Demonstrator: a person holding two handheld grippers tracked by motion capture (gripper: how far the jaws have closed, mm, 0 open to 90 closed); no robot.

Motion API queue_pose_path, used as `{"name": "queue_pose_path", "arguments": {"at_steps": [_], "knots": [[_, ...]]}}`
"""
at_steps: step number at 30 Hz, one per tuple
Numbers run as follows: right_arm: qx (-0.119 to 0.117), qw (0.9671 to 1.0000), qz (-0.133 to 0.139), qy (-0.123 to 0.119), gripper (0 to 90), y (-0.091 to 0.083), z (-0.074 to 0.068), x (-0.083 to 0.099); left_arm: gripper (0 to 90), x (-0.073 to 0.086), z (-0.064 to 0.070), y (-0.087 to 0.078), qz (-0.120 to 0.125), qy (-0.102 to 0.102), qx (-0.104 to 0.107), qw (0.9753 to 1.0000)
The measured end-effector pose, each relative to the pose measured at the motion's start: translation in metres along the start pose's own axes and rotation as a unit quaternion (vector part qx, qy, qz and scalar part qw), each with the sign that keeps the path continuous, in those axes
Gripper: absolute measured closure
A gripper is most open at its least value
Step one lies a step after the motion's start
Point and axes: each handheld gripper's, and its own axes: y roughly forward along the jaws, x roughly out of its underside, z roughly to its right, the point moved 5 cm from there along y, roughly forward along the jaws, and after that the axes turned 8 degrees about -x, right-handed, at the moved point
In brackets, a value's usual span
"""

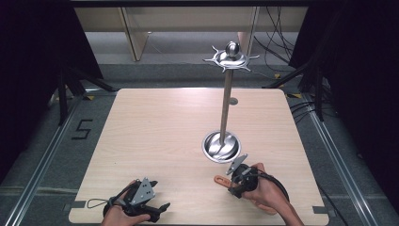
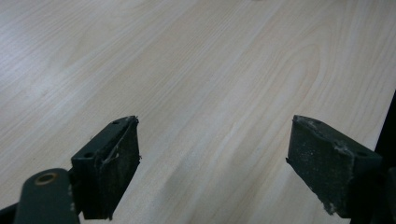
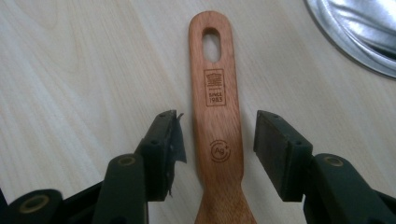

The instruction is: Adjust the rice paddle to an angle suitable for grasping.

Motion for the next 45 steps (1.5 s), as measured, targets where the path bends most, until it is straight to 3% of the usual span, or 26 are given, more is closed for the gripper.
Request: {"name": "queue_pose_path", "arguments": {"at_steps": [5, 13, 15, 16, 19, 24, 31, 34, 37, 38, 41, 45], "knots": [[-0.008, 0.9997, -0.024, -0.003, 56.6, 0.004, 0.001, -0.003, 16.0, 0.0, 0.0, 0.0, 0.0, 0.001, -0.004, 1.0], [-0.019, 0.9989, -0.042, -0.005, 61.9, 0.003, 0.003, -0.006, 16.0, 0.0, 0.0, 0.0, -0.002, -0.001, 0.002, 1.0], [-0.03, 0.9973, -0.066, 0.008, 63.5, 0.002, 0.002, -0.006, 16.0, 0.0, -0.001, 0.0, -0.003, 0.001, 0.001, 1.0], [-0.021, 0.9974, -0.069, 0.007, 64.1, 0.002, 0.003, -0.007, 16.0, 0.0, 0.0, 0.0, -0.002, 0.0, 0.003, 1.0], [-0.027, 0.9967, -0.075, -0.011, 65.4, 0.002, 0.004, -0.01, 16.0, 0.0, 0.0, 0.0, -0.003, -0.001, 0.003, 1.0], [-0.017, 0.9958, -0.088, -0.014, 66.1, 0.003, 0.003, -0.013, 16.0, 0.0, 0.0, 0.0, 0.0, -0.005, 0.004, 1.0], [-0.005, 0.9943, -0.098, -0.04, 66.1, 0.004, -0.001, -0.014, 16.0, 0.0, 0.0, 0.0, -0.001, -0.002, 0.004, 1.0], [0.015, 0.9932, -0.107, -0.044, 66.1, 0.003, -0.002, -0.013, 16.1, 0.0, -0.001, -0.001, -0.001, 0.0, -0.001, 1.0], [0.01, 0.9939, -0.098, -0.049, 66.2, 0.0, -0.002, -0.014, 16.1, -0.001, -0.003, -0.002, -0.003, 0.012, -0.003, 0.9999], [0.016, 0.9944, -0.096, -0.04, 66.2, -0.002, -0.002, -0.013, 16.1, -0.001, -0.001, -0.002, -0.002, 0.001, -0.005, 1.0], [0.013, 0.9953, -0.086, -0.042, 66.2, -0.007, -0.001, -0.011, 16.0, -0.001, -0.001, -0.002, 0.003, -0.004, -0.001, 1.0], [0.027, 0.9966, -0.063, -0.047, 66.2, -0.016, 0.001, -0.008, 16.1, 0.0, -0.001, -0.002, 0.001, 0.0, -0.004, 1.0]]}}
